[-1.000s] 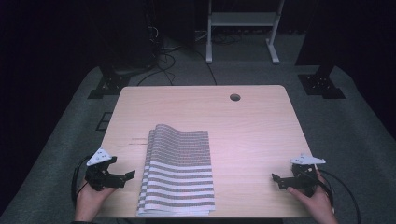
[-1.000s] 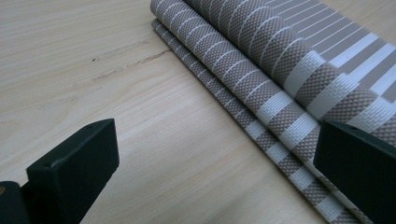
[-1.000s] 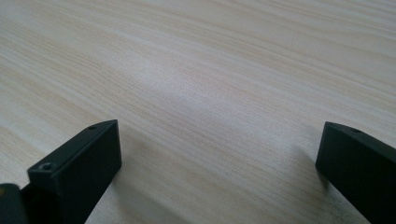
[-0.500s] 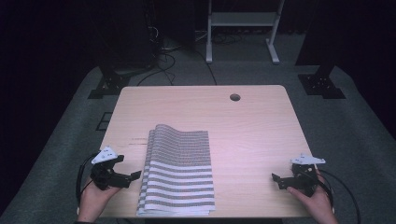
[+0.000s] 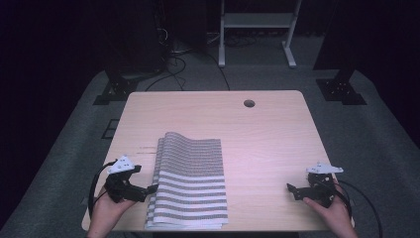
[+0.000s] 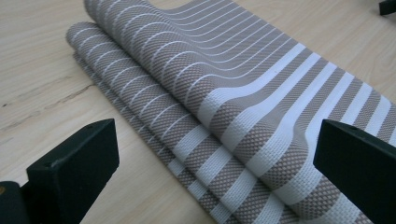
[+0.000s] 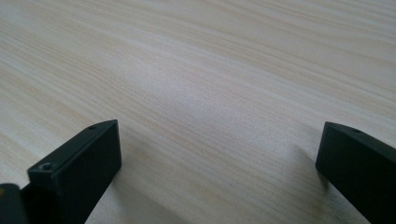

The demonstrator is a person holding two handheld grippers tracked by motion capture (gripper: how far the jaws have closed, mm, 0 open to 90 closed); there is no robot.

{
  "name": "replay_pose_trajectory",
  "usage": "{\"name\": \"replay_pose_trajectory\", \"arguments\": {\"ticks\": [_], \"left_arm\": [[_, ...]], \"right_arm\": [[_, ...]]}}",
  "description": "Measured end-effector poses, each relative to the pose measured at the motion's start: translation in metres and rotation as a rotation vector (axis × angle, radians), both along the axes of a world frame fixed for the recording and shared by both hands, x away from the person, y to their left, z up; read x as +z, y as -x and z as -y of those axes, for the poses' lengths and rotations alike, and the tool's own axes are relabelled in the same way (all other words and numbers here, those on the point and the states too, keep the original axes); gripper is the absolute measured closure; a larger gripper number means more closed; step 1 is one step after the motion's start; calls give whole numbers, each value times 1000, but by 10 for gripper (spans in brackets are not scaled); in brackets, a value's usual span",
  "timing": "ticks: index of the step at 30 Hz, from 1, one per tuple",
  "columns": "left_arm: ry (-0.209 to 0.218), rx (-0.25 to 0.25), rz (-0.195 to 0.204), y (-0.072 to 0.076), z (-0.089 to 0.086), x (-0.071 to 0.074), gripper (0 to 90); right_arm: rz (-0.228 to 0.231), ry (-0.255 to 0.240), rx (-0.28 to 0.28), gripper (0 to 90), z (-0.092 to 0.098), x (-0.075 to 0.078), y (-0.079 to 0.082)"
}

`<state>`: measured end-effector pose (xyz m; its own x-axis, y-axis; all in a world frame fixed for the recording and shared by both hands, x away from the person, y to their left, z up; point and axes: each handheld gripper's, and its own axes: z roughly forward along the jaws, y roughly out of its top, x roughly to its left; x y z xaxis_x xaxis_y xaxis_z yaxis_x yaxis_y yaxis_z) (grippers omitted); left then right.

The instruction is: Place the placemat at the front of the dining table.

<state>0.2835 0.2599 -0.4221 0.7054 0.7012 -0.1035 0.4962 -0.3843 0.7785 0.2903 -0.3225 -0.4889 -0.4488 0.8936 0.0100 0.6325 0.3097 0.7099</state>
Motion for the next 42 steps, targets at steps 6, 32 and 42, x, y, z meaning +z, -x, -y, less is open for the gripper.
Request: {"name": "replay_pose_trajectory", "arguments": {"ticks": [6,32,42], "left_arm": [[-11,-27,-14,-1,10,-4,0],[-94,-90,-74,-15,48,-23,0],[-114,-92,-88,-19,54,-21,68]], "right_arm": [[0,0,1,0,0,0,0],[0,-1,1,0,-1,0,-1],[-1,0,2,0,-1,0,0]]}}
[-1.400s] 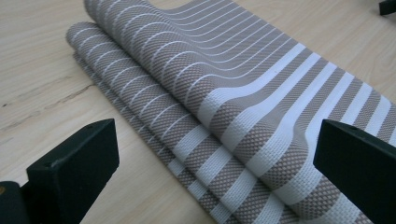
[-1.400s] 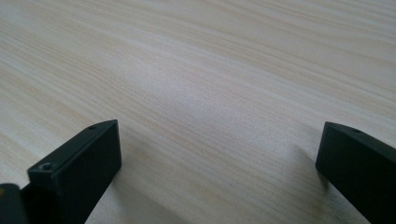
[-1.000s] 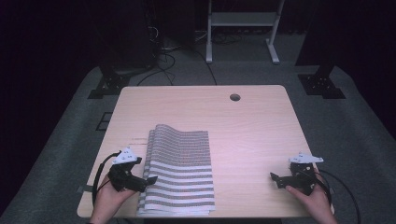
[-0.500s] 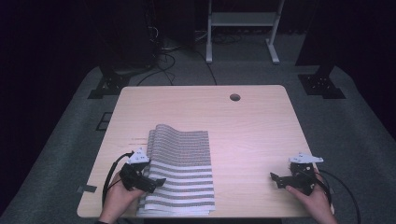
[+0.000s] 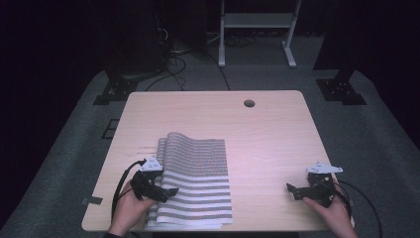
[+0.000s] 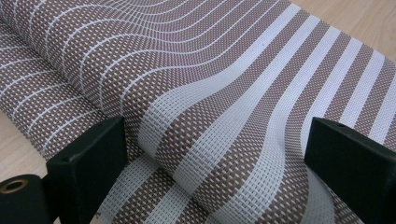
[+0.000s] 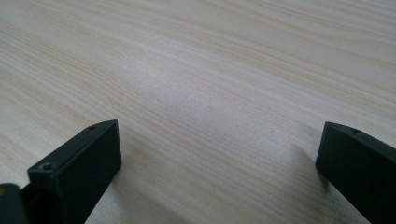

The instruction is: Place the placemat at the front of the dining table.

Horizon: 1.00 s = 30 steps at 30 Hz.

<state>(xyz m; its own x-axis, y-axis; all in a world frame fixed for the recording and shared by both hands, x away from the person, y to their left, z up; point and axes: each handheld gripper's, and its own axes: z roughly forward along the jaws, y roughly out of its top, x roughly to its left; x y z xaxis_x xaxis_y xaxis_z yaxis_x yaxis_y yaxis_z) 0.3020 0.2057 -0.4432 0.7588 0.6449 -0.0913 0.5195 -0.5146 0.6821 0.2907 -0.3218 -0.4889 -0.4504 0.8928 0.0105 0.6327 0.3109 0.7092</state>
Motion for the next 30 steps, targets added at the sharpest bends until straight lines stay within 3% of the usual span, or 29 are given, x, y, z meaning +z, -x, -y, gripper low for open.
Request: {"name": "replay_pose_trajectory", "arguments": {"ticks": [12,19,28,30], "left_arm": [[-32,-20,-35,-6,15,3,188],[-59,-40,-39,-10,27,5,194],[-51,-45,-44,-13,37,5,220],[-67,-46,-46,-14,40,5,223]], "right_arm": [[-1,0,1,0,0,0,0],[0,0,4,0,0,0,0],[0,0,9,0,0,0,0],[0,-1,8,0,0,0,0]]}}
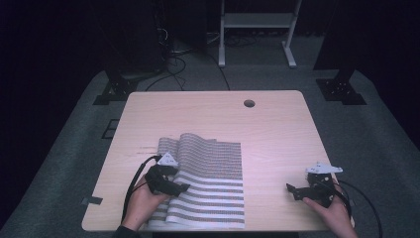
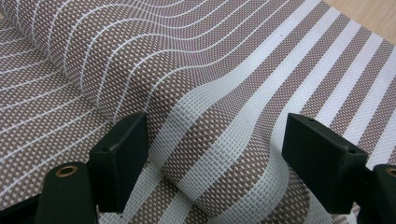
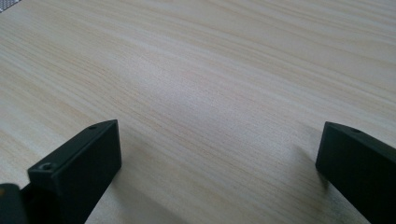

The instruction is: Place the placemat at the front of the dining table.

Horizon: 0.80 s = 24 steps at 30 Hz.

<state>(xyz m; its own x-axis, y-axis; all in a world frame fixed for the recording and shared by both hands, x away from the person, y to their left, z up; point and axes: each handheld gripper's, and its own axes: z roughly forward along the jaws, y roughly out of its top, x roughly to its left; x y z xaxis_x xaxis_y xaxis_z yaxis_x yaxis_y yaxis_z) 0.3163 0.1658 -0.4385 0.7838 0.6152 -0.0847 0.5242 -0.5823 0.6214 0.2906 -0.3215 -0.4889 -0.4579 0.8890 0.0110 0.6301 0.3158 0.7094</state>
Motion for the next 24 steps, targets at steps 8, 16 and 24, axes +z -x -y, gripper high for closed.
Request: {"name": "replay_pose_trajectory", "arguments": {"ticks": [8,16,24], "left_arm": [[-24,44,-39,-4,-11,-5,241],[-7,58,-90,-6,-22,-6,388],[15,72,-94,-5,-18,-2,554]], "right_arm": [[0,0,5,0,0,0,0],[0,0,5,0,0,0,0],[-1,0,5,0,0,0,0]]}}
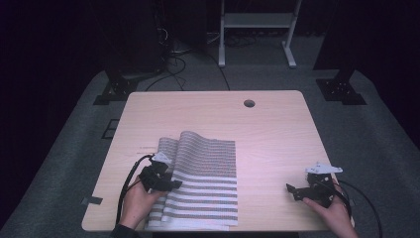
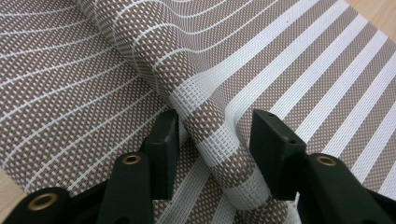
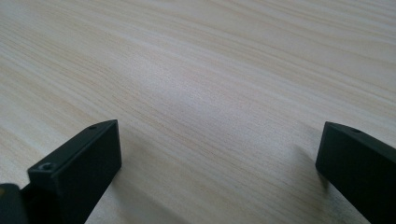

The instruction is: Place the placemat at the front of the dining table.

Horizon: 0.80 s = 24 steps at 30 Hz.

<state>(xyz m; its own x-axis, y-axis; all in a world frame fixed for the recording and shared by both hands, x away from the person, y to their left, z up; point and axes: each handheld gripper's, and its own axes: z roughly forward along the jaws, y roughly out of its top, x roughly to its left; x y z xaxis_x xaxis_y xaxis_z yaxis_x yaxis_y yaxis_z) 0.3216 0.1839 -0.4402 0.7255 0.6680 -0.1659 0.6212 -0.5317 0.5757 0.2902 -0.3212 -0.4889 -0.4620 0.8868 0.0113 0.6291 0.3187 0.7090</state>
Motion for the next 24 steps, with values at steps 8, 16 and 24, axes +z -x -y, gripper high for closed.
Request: {"name": "replay_pose_trajectory", "arguments": {"ticks": [8,16,24], "left_arm": [[4,-26,18,-3,14,3,579],[15,-66,22,-13,35,2,625],[9,-108,27,-23,60,2,653]], "right_arm": [[0,0,0,0,0,0,0],[0,0,3,0,0,0,0],[0,0,6,0,0,0,0]]}}
